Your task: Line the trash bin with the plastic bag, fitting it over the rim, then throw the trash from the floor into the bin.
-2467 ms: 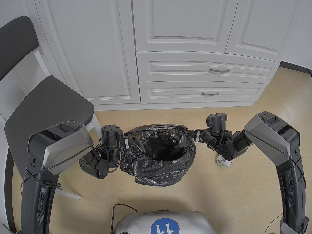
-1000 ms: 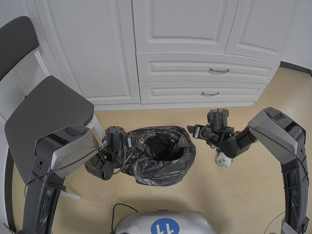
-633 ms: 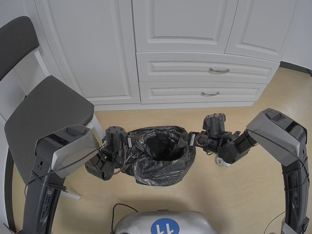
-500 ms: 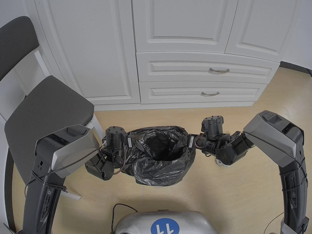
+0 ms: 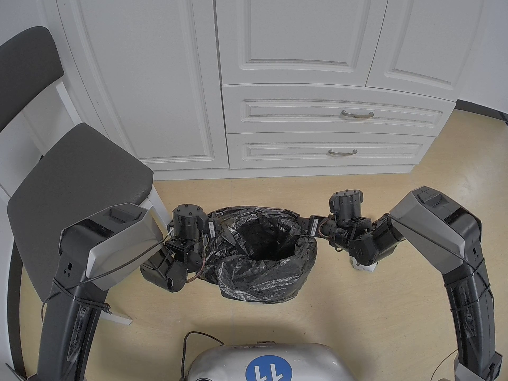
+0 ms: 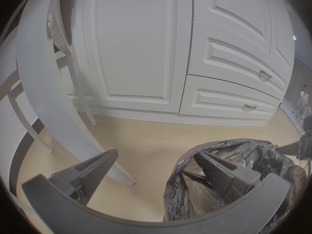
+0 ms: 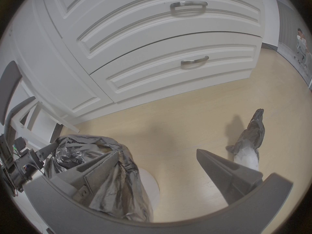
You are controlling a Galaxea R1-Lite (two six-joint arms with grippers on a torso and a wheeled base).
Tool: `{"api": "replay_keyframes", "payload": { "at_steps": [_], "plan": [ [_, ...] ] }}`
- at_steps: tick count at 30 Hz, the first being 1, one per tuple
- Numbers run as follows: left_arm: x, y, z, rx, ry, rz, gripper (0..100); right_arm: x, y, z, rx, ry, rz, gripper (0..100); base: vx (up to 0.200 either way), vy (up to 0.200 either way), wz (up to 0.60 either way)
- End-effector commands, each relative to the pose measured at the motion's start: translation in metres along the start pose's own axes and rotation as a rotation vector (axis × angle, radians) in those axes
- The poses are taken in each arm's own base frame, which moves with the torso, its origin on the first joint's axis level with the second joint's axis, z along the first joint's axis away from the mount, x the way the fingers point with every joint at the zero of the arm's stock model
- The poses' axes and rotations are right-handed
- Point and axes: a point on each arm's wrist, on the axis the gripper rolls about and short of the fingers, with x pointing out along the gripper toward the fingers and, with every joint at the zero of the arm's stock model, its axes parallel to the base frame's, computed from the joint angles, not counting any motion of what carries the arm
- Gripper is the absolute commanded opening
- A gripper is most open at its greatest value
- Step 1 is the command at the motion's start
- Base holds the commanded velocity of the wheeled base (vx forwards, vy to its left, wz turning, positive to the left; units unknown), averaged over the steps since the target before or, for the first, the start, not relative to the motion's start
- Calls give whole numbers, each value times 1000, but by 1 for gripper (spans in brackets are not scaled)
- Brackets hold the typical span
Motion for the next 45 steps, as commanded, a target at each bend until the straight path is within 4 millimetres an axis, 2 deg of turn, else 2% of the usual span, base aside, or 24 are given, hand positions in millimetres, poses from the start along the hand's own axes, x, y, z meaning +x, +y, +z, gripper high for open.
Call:
{"api": "replay_keyframes", "payload": {
  "at_steps": [1,15,24,26,31,36,39,45],
  "plan": [
    [7,1,-8,-2,4,8,100,13,-8,-15,-1,21,-19,100,0,0,0],
    [4,7,-11,22,53,25,100,16,-11,-24,-7,42,-27,100,0,0,0],
    [-3,12,2,0,128,51,100,16,-12,-24,-7,60,-36,100,0,0,0],
    [-8,17,12,-11,148,57,100,15,-13,-21,-5,53,-37,100,0,0,0],
    [-19,24,24,-4,172,45,100,13,-12,-17,-4,48,-35,100,0,0,0],
    [-43,30,40,4,236,-51,100,3,-9,-6,-3,45,-34,100,0,0,0],
    [-50,33,39,17,261,-75,100,-1,-9,-3,-6,49,-36,100,0,0,0],
    [-58,52,25,132,400,-74,100,-9,-8,1,-18,64,-41,100,0,0,0]
  ]
}}
